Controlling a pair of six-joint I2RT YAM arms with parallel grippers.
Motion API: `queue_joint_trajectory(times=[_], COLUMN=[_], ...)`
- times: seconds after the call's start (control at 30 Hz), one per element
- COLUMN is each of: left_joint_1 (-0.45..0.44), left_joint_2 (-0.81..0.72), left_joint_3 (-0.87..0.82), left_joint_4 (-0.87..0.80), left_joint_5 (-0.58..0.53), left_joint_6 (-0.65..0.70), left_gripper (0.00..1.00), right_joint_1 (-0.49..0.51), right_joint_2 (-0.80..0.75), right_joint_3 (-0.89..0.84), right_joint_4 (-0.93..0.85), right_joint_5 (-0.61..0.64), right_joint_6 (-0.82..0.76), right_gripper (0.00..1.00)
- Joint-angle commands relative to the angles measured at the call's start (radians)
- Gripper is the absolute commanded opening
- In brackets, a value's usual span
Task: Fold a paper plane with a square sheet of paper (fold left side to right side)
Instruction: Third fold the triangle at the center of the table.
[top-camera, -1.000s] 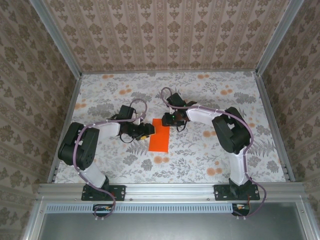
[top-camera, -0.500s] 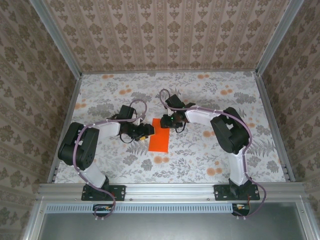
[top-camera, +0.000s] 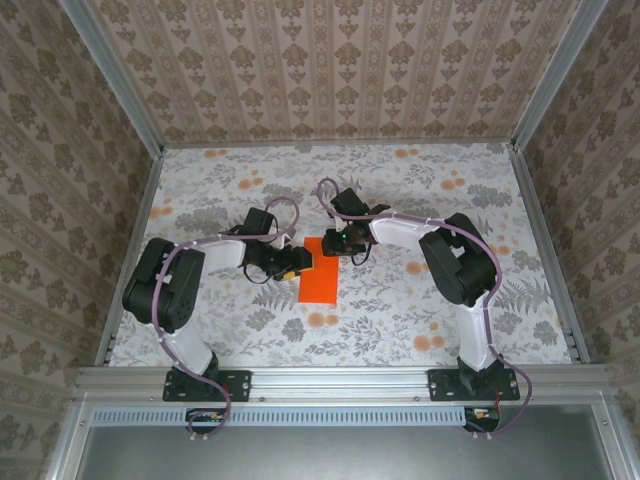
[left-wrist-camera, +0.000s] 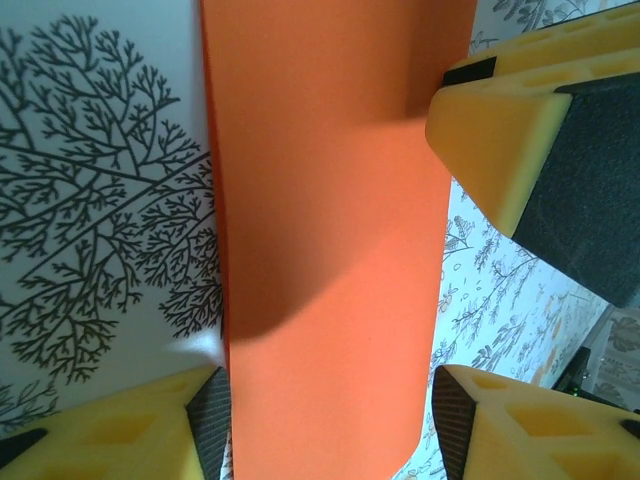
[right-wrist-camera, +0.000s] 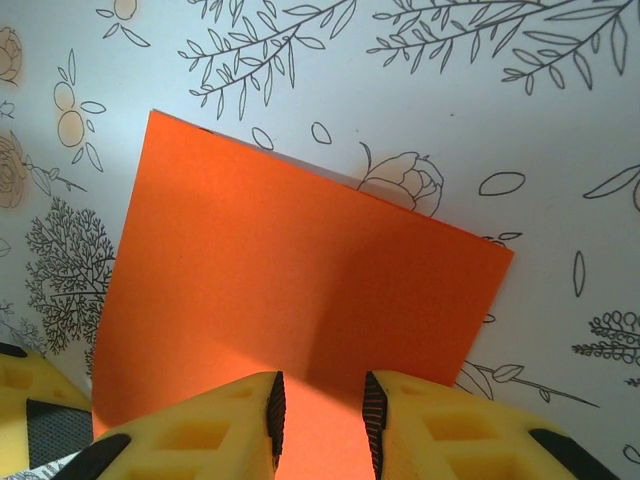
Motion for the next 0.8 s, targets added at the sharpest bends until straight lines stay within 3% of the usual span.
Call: queue_joint_trajectory(times=[0.0, 0.77], left_joint_1=[-0.018, -0.018], left_joint_2=[0.032, -0.081], left_joint_3=[0.011, -0.099], left_joint_4=[-0.017, 0.154], left_joint_5=[0.021, 0.125], left_joint_6=[0.025, -0.123], left_gripper=[0.57, 0.59], right_joint_1=[0.005, 0.003], right_joint_2=[0.055, 0.074], right_joint_3=[-0.002, -0.004], right_joint_4=[-0.056, -0.054], right_joint_5=[0.005, 0.002], right_joint_6=[-0.015, -0.017], right_gripper=[0.31, 0.32])
